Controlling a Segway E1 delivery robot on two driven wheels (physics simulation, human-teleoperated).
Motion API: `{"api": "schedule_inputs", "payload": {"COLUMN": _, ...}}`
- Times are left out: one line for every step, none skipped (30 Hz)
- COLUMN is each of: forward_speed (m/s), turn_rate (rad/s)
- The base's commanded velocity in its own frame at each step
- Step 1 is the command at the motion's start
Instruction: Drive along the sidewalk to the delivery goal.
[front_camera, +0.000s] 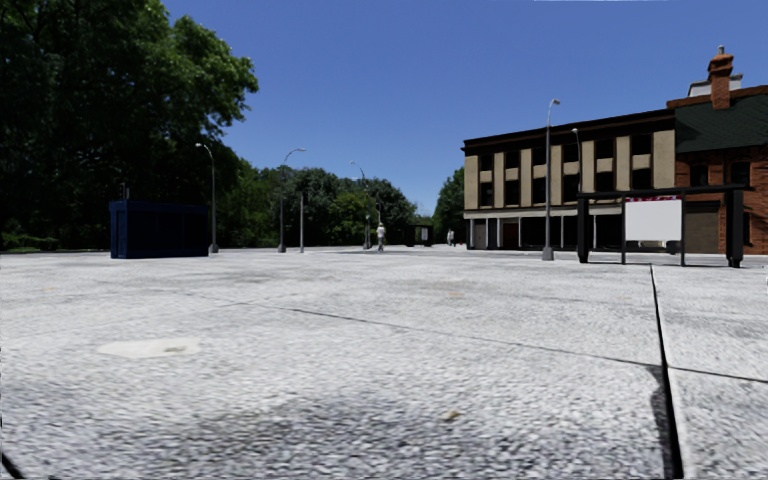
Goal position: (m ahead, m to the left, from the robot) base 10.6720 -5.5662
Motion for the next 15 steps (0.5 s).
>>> {"api": "schedule_inputs", "payload": {"forward_speed": 2.0, "turn_rate": -0.3}}
{"api": "schedule_inputs", "payload": {"forward_speed": 2.0, "turn_rate": -0.31}}
{"api": "schedule_inputs", "payload": {"forward_speed": 2.0, "turn_rate": -0.32}}
{"api": "schedule_inputs", "payload": {"forward_speed": 2.0, "turn_rate": -0.33}}
{"api": "schedule_inputs", "payload": {"forward_speed": 2.0, "turn_rate": -0.33}}
{"api": "schedule_inputs", "payload": {"forward_speed": 2.0, "turn_rate": -0.33}}
{"api": "schedule_inputs", "payload": {"forward_speed": 2.0, "turn_rate": -0.33}}
{"api": "schedule_inputs", "payload": {"forward_speed": 2.0, "turn_rate": -0.33}}
{"api": "schedule_inputs", "payload": {"forward_speed": 2.0, "turn_rate": -0.33}}
{"api": "schedule_inputs", "payload": {"forward_speed": 2.0, "turn_rate": -0.34}}
{"api": "schedule_inputs", "payload": {"forward_speed": 2.0, "turn_rate": -0.35}}
{"api": "schedule_inputs", "payload": {"forward_speed": 2.0, "turn_rate": -0.36}}
{"api": "schedule_inputs", "payload": {"forward_speed": 2.0, "turn_rate": -0.37}}
{"api": "schedule_inputs", "payload": {"forward_speed": 2.0, "turn_rate": -0.39}}
{"api": "schedule_inputs", "payload": {"forward_speed": 2.0, "turn_rate": -0.39}}
